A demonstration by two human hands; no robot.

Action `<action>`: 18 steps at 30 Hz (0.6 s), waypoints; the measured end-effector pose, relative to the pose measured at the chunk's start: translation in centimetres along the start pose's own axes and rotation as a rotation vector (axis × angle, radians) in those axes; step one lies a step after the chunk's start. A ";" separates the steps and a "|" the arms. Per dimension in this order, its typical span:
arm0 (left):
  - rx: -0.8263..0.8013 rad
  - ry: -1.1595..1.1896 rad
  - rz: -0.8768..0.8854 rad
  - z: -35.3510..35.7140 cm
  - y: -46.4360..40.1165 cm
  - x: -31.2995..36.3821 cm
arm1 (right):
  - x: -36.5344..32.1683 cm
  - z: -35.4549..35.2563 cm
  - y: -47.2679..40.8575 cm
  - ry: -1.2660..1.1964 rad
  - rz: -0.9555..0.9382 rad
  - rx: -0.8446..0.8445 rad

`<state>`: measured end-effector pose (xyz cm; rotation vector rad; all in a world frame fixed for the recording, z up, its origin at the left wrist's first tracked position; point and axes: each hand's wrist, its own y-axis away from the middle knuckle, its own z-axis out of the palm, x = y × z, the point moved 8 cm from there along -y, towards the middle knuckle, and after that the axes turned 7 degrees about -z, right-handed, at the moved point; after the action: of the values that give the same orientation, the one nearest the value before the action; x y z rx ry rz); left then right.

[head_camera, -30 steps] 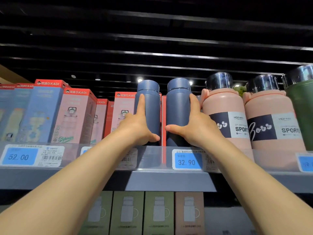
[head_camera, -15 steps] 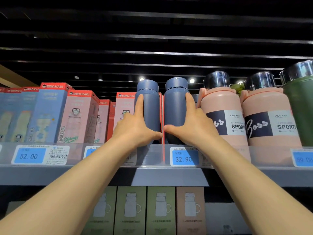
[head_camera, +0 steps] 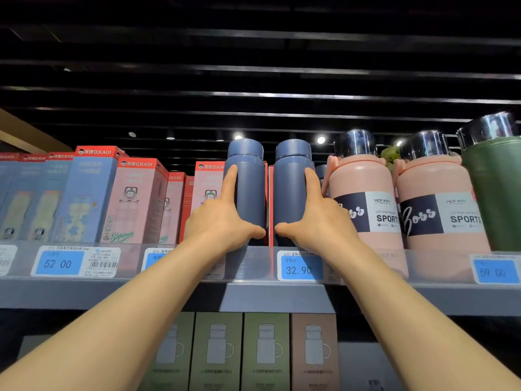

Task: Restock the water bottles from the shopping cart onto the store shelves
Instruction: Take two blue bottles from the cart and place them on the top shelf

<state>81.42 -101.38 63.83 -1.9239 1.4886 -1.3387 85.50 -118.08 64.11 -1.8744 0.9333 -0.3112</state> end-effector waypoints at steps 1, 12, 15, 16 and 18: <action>-0.003 -0.001 -0.003 0.0 0.0 0.0 | 0.0 0.0 0.1 0.008 0.001 0.004; 0.104 -0.107 0.076 -1.7 2.3 0.1 | -1.4 -2.1 3.6 0.221 -0.047 0.243; 0.255 -0.137 0.291 -4.1 5.4 -0.4 | -2.9 -2.2 5.6 0.162 -0.158 0.353; 0.297 -0.173 0.365 -5.1 6.4 -0.8 | -4.0 -2.0 6.5 0.126 -0.221 0.388; 0.352 -0.209 0.478 -7.2 8.6 -2.0 | -7.1 -1.4 8.1 0.041 -0.325 0.389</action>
<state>70.66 -101.00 59.95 -1.3345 1.3826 -1.0585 76.18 -115.71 59.14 -1.6536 0.5419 -0.6798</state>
